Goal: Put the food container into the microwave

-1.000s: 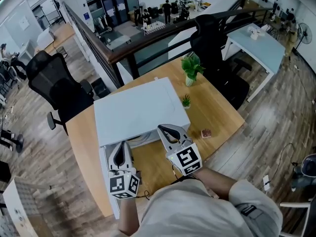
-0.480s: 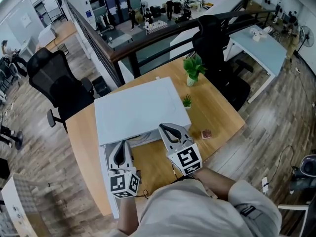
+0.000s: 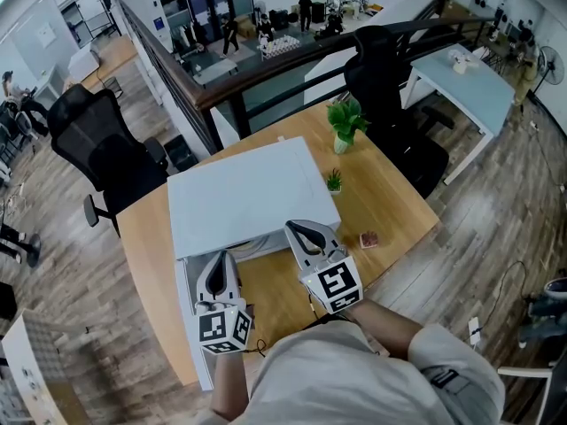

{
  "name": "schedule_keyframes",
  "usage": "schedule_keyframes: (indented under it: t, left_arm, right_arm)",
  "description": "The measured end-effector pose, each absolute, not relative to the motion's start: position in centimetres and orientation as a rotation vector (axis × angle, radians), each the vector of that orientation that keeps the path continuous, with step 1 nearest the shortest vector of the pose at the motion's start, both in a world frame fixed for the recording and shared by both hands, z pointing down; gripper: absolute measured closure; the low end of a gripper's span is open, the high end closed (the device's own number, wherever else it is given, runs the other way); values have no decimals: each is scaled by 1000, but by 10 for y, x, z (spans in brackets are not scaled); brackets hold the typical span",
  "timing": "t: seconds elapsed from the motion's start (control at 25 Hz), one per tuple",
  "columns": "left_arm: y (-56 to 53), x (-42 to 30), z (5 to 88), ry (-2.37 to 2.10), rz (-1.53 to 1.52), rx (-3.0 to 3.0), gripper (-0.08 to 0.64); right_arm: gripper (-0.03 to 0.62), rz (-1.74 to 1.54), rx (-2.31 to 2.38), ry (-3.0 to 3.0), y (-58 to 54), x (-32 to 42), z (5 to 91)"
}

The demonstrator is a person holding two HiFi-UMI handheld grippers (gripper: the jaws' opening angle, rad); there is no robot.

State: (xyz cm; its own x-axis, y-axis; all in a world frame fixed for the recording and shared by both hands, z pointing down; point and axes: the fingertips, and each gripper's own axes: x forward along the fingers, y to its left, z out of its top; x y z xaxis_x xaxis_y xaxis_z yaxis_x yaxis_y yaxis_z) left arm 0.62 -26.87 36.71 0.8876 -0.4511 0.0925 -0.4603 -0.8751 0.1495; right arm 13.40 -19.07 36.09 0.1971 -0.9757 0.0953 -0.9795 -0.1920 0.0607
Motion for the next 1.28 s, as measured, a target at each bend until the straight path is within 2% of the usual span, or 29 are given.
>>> schedule_keyframes:
  t: [1.28]
  left_arm:
    - [-260,14,374,-671,103,2888,548]
  right_arm:
    - [589,83,2309,-1917,-187,135,367]
